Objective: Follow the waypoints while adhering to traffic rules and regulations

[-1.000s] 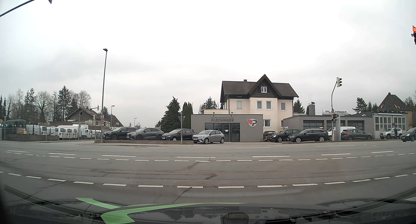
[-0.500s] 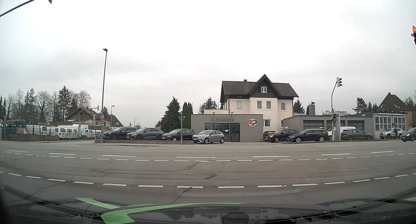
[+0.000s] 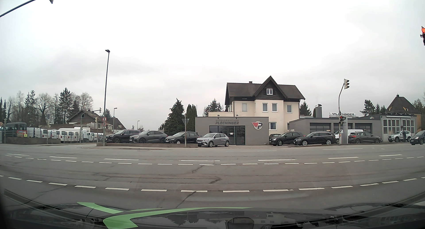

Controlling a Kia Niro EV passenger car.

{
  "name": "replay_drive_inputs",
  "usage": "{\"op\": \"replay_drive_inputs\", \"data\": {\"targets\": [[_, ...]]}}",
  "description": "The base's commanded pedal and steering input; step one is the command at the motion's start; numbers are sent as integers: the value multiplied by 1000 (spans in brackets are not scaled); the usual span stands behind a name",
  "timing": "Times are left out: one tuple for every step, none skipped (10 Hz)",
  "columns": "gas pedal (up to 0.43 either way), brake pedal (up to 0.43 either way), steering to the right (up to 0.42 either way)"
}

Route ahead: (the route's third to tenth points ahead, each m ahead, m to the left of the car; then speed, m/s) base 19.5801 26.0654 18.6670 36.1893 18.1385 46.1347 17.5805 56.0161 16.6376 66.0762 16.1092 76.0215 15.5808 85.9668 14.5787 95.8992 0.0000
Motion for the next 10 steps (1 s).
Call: {"op": "replay_drive_inputs", "data": {"targets": [[0,341,-3],[0,341,-3],[0,341,-3],[0,341,-3],[0,341,-3],[0,341,-3],[0,341,-3],[0,341,-3],[0,341,-3],[0,341,-3]]}}
